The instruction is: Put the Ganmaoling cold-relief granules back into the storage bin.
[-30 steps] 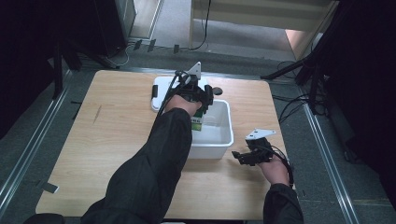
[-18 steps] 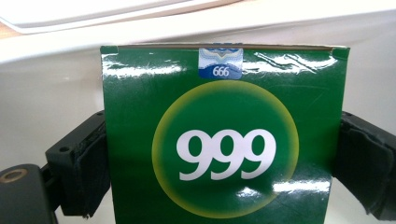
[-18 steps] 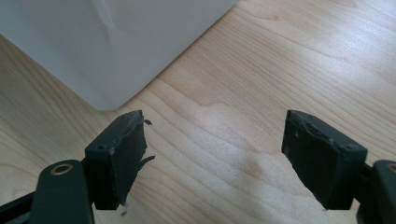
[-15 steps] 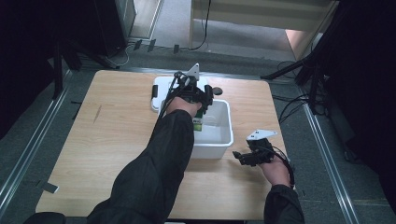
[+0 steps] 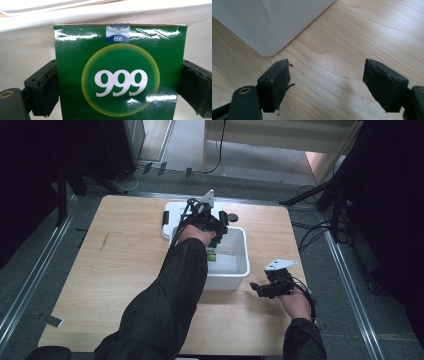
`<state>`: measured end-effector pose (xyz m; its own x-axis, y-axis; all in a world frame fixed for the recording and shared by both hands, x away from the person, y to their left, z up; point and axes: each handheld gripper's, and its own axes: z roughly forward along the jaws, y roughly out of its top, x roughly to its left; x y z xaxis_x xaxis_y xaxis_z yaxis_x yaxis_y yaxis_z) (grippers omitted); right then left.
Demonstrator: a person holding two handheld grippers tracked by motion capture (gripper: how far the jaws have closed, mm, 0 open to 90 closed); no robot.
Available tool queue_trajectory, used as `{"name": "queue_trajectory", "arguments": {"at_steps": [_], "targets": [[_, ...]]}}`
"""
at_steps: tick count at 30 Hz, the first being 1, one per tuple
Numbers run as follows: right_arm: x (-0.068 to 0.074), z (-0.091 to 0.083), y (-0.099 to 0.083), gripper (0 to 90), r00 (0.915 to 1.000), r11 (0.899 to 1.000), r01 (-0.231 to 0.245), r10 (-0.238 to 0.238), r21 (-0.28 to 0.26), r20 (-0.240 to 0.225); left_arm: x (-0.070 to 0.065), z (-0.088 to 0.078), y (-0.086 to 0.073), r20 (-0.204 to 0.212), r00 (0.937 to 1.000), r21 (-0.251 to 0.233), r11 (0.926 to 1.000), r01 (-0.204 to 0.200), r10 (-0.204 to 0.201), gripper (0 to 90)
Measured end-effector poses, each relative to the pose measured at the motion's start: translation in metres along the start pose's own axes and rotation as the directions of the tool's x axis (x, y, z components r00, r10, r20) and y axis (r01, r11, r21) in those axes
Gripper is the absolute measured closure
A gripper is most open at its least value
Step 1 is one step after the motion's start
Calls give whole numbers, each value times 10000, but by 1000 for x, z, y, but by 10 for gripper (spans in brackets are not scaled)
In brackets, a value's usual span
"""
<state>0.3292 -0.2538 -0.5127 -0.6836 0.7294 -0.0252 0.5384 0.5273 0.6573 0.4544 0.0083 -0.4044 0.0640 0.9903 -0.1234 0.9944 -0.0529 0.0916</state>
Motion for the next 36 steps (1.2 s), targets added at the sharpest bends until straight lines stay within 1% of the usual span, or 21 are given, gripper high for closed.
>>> {"name": "queue_trajectory", "arguments": {"at_steps": [1, 2, 4, 7, 8, 10, 11, 13, 14, 16, 17, 19, 22, 24, 26, 27, 31, 32, 33, 35, 36], "targets": [[0, 0, 0, 220, 10000, 10000, 7, -7, -5, -4, -1, 1, 0, -15, 10000, -6, 10000, 18, -18, 47], [0, 0, 0, 220, 10000, 10000, 8, -8, 13, 11, -1, 1, 0, -63, 9999, 103, 9999, -94, 95, 46], [0, 0, 0, 220, 10000, 10000, 22, -22, 34, 2, -2, 2, 0, -76, 10000, 76, 10000, -25, 25, 45], [0, 0, 0, 220, 10000, 10000, 6, -6, 24, 6, -2, 3, 0, -125, 9999, 176, 9998, -110, 112, 43], [0, 0, 0, 220, 10000, 10000, 2, -2, 22, 12, -2, 3, 0, -96, 9999, 170, 9998, -116, 117, 42], [0, 0, 0, 220, 10000, 10000, 10, -10, 17, 9, -1, 0, 0, 69, 10000, -138, 9999, 27, -26, 39], [0, 0, 0, 220, 10000, 10000, 15, -15, 23, 10, 0, -4, 0, 218, 9998, -89, 10000, 31, -29, 39], [0, 0, 0, 220, 10000, 10000, 10, -10, 20, 4, 1, -5, 0, 247, 9997, -149, 9999, 85, -81, 39], [0, 0, 0, 220, 10000, 10000, 17, -17, 4, -5, 2, -6, -1, 209, 9998, -164, 9999, 38, -35, 39], [0, 0, 0, 220, 10000, 10000, -33, 33, 26, -13, 3, -8, -1, 275, 9996, -95, 9999, 98, -96, 39], [0, 0, 0, 220, 10000, 10000, -34, 34, 30, -14, 4, -9, -2, 289, 9996, -34, 10000, 9, -8, 39], [0, 0, 0, 220, 10000, 10000, -17, 17, 17, -1, 5, -16, -4, 488, 9988, -91, 10000, -3, 7, 39], [0, 0, -1, 220, 10000, 10000, -29, 29, 38, 25, 3, -29, -8, 472, 9973, 28, 9984, -559, 557, 48], [0, 0, -1, 220, 10000, 10000, -59, 59, 69, 12, 3, -41, -10, 437, 9957, -208, 9965, -805, 814, 48], [0, 0, -1, 220, 10000, 10000, -32, 32, 50, 42, 6, -52, -10, 535, 9934, -386, 9943, -996, 1016, 48], [0, -1, -1, 219, 10000, 10000, -34, 34, 54, 45, 8, -59, -11, 506, 9942, -559, 9942, -920, 949, 48], [0, -1, -1, 219, 10000, 9999, -52, 51, 99, 76, 22, -75, -12, 588, 9908, -641, 9910, -1179, 1217, 48], [0, -1, -1, 219, 10000, 9999, -60, 60, 95, 69, 26, -78, -12, 650, 9905, -656, 9910, -1166, 1209, 48], [0, -1, -1, 219, 10000, 9999, -74, 73, 107, 49, 31, -81, -12, 683, 9904, -755, 9905, -1152, 1204, 48], [0, 0, -2, 219, 10000, 9999, -64, 63, 132, 50, 40, -86, -13, 704, 9880, -893, 9874, -1308, 1372, 48], [0, 0, -2, 219, 10000, 9999, -48, 47, 139, 23, 43, -87, -14, 669, 9881, -945, 9867, -1322, 1388, 48]]}}
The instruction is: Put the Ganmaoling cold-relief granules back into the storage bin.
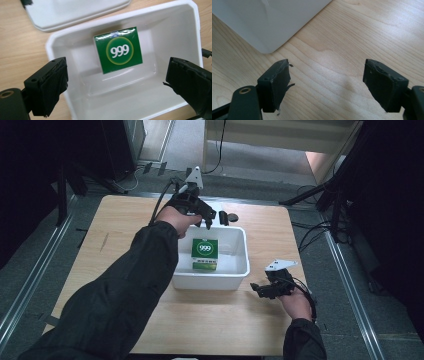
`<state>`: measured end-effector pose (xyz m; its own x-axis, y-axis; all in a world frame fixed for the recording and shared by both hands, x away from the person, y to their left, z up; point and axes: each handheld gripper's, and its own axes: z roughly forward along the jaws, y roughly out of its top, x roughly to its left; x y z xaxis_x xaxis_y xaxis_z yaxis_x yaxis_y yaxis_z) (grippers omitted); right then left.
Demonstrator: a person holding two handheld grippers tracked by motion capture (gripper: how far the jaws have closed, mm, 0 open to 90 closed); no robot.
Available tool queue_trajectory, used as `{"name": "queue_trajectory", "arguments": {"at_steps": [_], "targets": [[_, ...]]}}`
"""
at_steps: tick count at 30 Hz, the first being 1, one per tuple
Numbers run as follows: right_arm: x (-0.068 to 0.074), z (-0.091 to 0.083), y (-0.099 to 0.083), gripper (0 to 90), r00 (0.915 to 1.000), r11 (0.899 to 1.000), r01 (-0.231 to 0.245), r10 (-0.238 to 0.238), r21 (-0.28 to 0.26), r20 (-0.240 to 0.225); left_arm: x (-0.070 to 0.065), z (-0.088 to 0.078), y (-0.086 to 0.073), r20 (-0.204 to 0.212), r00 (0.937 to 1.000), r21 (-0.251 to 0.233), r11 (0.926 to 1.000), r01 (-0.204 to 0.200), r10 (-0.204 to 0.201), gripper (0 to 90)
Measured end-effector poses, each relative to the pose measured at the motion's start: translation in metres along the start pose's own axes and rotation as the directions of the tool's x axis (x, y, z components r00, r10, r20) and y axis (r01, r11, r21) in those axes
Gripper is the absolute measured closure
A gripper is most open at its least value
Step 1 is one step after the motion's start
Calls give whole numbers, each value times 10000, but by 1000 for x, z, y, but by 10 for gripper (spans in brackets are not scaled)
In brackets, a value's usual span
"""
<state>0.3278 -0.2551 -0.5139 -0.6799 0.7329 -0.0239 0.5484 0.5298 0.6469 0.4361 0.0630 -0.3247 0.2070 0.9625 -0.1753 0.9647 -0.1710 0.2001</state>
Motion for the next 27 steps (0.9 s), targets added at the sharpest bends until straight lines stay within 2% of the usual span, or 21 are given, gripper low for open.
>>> {"name": "queue_trajectory", "arguments": {"at_steps": [5, 10, 13, 16, 18, 21, 27], "targets": [[1, 1, 0, 219, 10000, 10000, 59, -59, -17, -28, 20, -11, -5, -192, 9990, -321, 9986, -409, 403, 48], [1, 1, 0, 219, 10000, 10000, 18, -18, -9, -41, 49, -14, -13, 2, 10000, -635, 9980, -45, 45, 55], [1, 0, 0, 219, 10000, 10000, 39, -39, -28, -42, 62, -12, -18, 97, 10000, -723, 9974, 11, -4, 55], [0, 0, -1, 219, 10000, 10000, 43, -43, -20, -46, 77, -11, -24, 93, 9999, -936, 9955, -118, 127, 65], [0, 0, -1, 219, 10000, 10000, 13, -13, -2, -37, 88, -7, -32, 65, 9999, -1223, 9924, -97, 106, 66], [0, 0, -1, 219, 10000, 10000, 13, -13, -15, -35, 102, 0, -37, -53, 9999, -1180, 9929, 145, -152, 68], [1, -1, -1, 219, 10000, 10000, -5, 5, -25, -64, 128, 12, -52, 56, 9995, -1232, 9919, 315, -310, 69]]}}
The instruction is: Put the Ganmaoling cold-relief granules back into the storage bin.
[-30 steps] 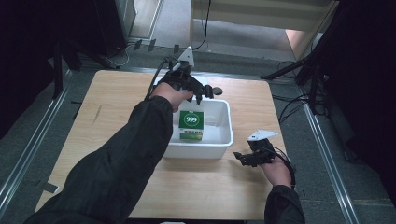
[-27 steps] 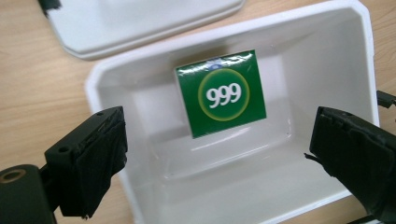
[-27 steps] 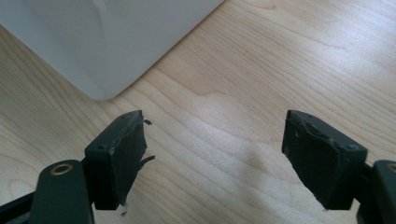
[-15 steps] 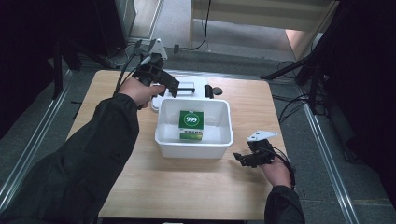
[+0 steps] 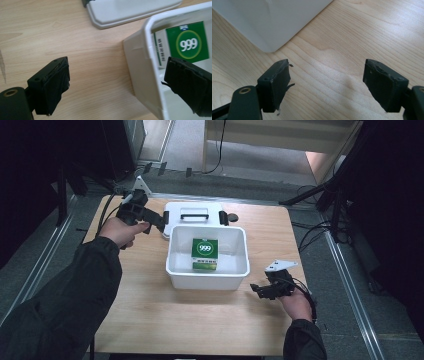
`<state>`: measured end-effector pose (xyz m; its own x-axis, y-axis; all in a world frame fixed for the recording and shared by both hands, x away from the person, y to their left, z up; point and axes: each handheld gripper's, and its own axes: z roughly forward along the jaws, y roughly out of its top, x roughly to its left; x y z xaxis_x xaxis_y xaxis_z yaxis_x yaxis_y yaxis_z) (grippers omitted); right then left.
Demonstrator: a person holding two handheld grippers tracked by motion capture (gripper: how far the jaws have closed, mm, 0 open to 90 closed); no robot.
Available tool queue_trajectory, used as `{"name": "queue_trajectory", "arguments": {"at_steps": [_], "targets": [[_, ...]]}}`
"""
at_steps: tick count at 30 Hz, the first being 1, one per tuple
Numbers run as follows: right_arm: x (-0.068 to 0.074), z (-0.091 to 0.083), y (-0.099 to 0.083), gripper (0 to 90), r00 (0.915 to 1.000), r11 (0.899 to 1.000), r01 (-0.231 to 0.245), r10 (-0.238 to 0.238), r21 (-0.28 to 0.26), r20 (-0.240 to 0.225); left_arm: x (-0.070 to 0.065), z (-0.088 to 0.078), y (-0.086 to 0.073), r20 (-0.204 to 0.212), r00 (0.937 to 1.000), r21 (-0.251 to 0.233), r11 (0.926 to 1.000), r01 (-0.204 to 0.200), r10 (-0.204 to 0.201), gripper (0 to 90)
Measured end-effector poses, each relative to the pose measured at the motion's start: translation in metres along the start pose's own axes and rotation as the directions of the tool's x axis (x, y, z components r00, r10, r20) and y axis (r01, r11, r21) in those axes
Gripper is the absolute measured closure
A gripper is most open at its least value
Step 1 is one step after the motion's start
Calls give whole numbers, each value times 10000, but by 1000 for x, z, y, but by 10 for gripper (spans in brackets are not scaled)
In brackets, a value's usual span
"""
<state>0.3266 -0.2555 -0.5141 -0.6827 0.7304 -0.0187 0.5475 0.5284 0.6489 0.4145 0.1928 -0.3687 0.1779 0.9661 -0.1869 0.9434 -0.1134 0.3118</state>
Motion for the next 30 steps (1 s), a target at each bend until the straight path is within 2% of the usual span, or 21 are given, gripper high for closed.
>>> {"name": "queue_trajectory", "arguments": {"at_steps": [4, 11, 13, 18, 23, 26, 28, 29, 30], "targets": [[0, 0, 0, 219, 10000, 10000, -29, 29, -2, -5, 15, 6, -10, 169, 9997, -103, 9998, 175, -174, 69], [0, 0, 0, 219, 10000, 10000, -38, 38, -27, -55, 35, 18, -27, 238, 9997, -213, 9997, 70, -65, 68], [0, 0, 0, 219, 10000, 10000, -20, 19, -30, -59, 39, 20, -32, 70, 10000, -397, 9992, -55, 58, 69], [0, 0, 0, 219, 10000, 10000, -55, 54, -44, -71, 52, 26, -45, 296, 9995, -604, 9982, -43, 61, 69], [0, -1, 0, 219, 9998, 9998, -198, 198, -66, -86, 60, 31, -56, 219, 9996, -695, 9974, -181, 197, 69], [0, -1, 0, 219, 9997, 9997, -216, 215, -151, -95, 63, 33, -63, 533, 9982, -737, 9970, -245, 285, 79], [0, -1, 0, 219, 9997, 9995, -232, 230, -196, -107, 63, 36, -69, 329, 9987, -838, 9959, -350, 378, 130], [0, -1, 0, 220, 9997, 9995, -236, 234, -205, -104, 63, 37, -71, 287, 9989, -796, 9962, -350, 374, 138], [0, -1, 0, 220, 9997, 9995, -237, 235, -200, -102, 65, 38, -74, 299, 9987, -955, 9947, -372, 402, 136]]}}
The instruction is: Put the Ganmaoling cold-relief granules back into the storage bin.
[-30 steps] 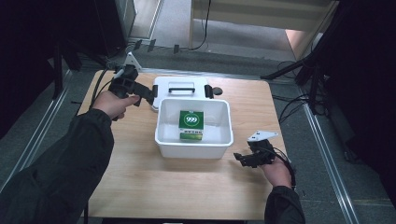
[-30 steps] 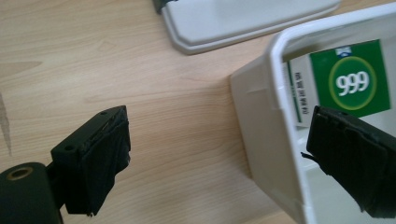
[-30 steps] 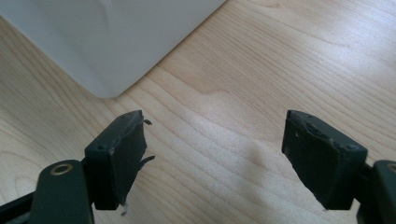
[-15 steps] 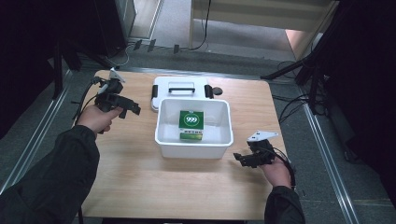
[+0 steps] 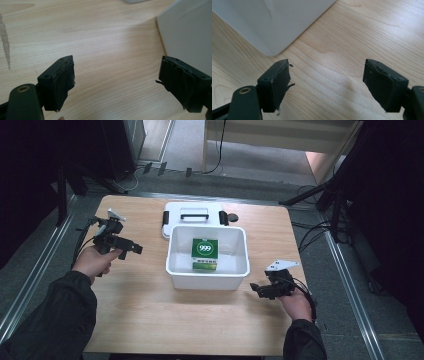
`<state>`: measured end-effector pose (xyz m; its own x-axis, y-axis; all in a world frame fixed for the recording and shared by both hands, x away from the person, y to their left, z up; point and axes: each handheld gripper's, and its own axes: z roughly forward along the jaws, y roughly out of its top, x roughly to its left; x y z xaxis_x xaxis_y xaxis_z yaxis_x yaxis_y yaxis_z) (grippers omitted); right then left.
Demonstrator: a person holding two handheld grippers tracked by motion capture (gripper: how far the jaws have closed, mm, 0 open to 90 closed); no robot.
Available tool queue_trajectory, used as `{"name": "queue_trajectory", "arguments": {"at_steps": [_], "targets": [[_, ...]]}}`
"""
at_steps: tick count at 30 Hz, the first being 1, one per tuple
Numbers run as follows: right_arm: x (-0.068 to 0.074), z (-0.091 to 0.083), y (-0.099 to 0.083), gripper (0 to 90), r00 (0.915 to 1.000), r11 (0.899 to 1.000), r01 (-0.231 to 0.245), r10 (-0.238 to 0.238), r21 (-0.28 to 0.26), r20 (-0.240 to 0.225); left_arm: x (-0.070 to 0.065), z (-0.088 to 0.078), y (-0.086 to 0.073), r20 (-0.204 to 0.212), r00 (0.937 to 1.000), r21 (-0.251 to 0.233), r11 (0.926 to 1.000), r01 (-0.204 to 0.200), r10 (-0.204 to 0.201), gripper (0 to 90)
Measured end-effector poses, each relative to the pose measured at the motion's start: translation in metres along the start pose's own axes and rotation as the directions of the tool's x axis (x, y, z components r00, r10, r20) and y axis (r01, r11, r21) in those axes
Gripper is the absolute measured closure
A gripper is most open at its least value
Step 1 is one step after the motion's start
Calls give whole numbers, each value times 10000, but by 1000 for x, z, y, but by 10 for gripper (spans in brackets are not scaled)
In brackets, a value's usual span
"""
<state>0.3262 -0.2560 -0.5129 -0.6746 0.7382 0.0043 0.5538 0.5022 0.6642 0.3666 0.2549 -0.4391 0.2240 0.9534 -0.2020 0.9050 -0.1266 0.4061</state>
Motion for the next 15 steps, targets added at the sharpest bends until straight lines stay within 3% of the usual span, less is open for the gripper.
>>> {"name": "queue_trajectory", "arguments": {"at_steps": [4, 6, 11, 15], "targets": [[0, 0, -1, 219, 10000, 10000, -18, 18, 52, 8, 5, 4, -12, 84, 9996, -143, 9995, 272, -270, 138], [0, 0, -1, 219, 10000, 10000, -23, 23, 65, 19, 7, 7, -17, 41, 9999, -222, 9996, 147, -146, 138], [0, 0, -2, 219, 9999, 9999, -84, 83, 70, 89, 10, 16, -31, -147, 9995, -472, 9985, 274, -281, 140], [-1, 0, -3, 219, 9998, 9999, -151, 150, 75, 108, 12, 24, -39, -393, 9992, -390, 9992, 103, -119, 140]]}}
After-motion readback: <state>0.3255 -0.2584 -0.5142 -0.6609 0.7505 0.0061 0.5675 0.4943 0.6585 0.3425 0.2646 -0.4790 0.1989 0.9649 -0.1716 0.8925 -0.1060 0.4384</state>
